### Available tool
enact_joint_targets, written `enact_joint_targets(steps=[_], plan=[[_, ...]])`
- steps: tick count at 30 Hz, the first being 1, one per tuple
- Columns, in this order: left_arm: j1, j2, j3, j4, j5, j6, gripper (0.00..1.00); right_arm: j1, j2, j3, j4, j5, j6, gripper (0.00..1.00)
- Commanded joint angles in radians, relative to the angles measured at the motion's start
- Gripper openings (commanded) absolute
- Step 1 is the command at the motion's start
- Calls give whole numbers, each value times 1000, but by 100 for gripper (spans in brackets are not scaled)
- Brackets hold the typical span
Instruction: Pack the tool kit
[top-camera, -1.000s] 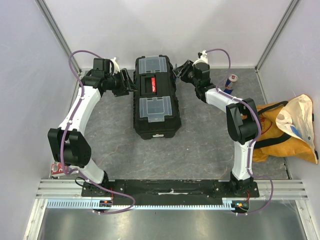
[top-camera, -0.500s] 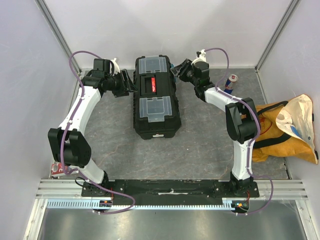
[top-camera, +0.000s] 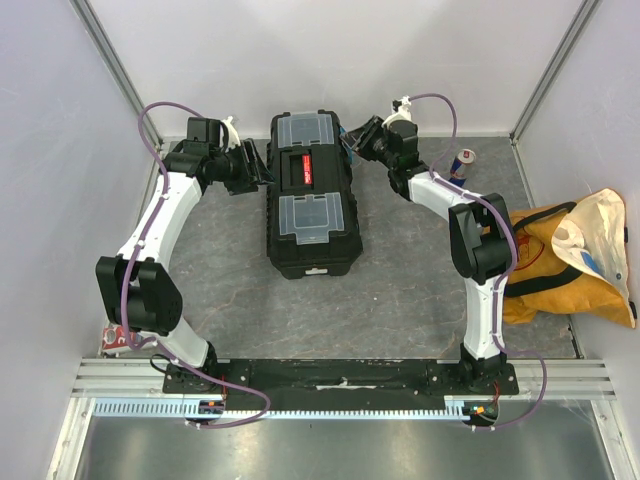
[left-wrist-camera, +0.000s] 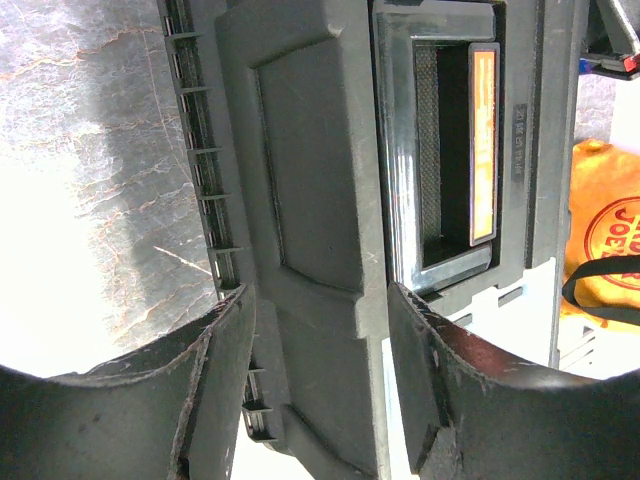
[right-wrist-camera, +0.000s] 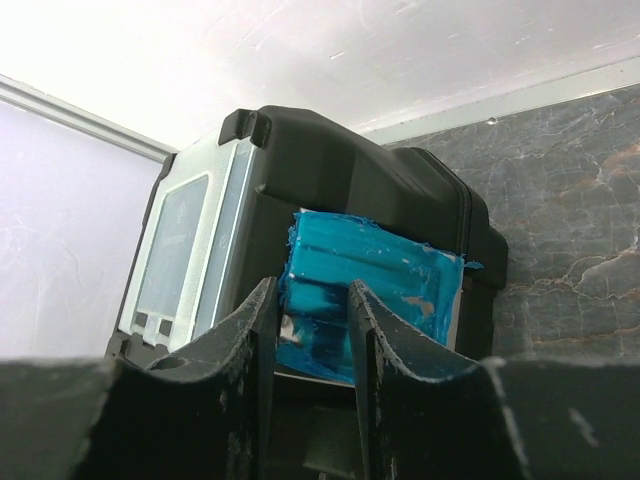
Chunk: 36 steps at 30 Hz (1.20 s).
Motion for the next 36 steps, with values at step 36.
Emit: enact_joint_targets(steps=[36], plan=[[11,-2,42,-15,-24,53,61,27,46,108,-399,-81,-205,42]])
